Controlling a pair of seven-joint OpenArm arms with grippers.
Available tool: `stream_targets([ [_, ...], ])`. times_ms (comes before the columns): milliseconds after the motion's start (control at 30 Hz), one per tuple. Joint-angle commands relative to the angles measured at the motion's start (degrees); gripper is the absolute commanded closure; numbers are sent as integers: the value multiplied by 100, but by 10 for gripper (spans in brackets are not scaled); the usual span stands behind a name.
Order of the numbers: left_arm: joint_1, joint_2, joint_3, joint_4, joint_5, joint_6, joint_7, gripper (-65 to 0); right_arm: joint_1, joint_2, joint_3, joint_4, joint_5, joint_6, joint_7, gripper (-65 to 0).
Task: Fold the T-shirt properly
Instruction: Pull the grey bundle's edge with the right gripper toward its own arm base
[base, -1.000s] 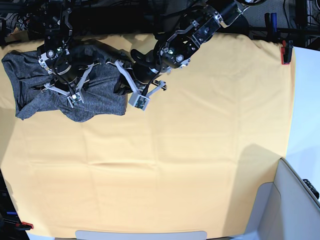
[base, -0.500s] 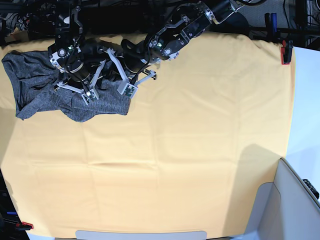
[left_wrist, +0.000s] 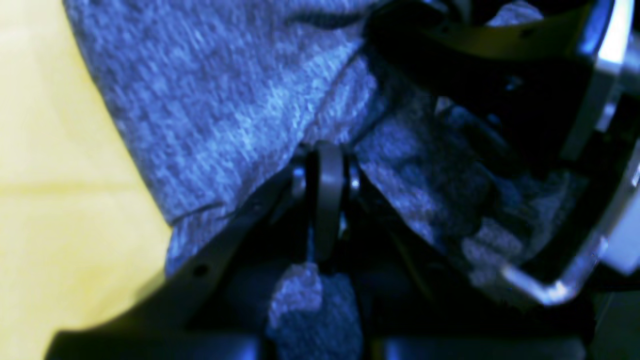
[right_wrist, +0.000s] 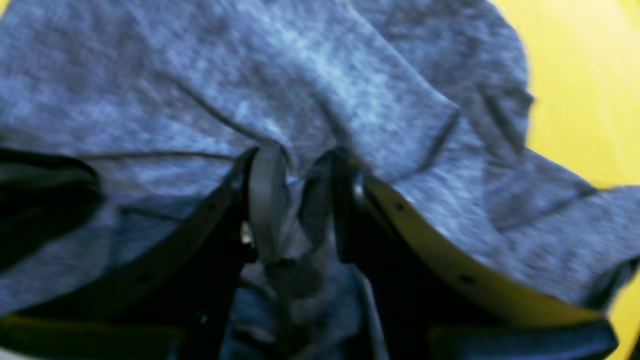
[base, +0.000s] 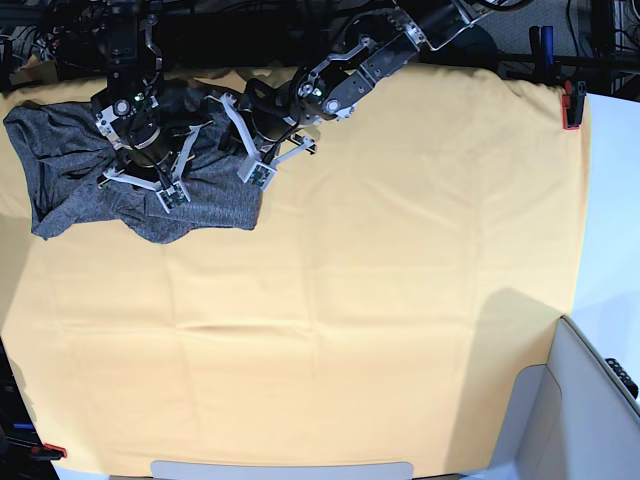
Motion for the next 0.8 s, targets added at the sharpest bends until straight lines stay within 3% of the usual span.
stream_targets([
  [0,-34,3,-15,-43,53,101,189,-6,59,22,28,129,-155,-19,92,-157],
  [767,-34,-111,-23,-96,62,101,189,-6,375,40,28,111,-1861,-19,92,-157],
])
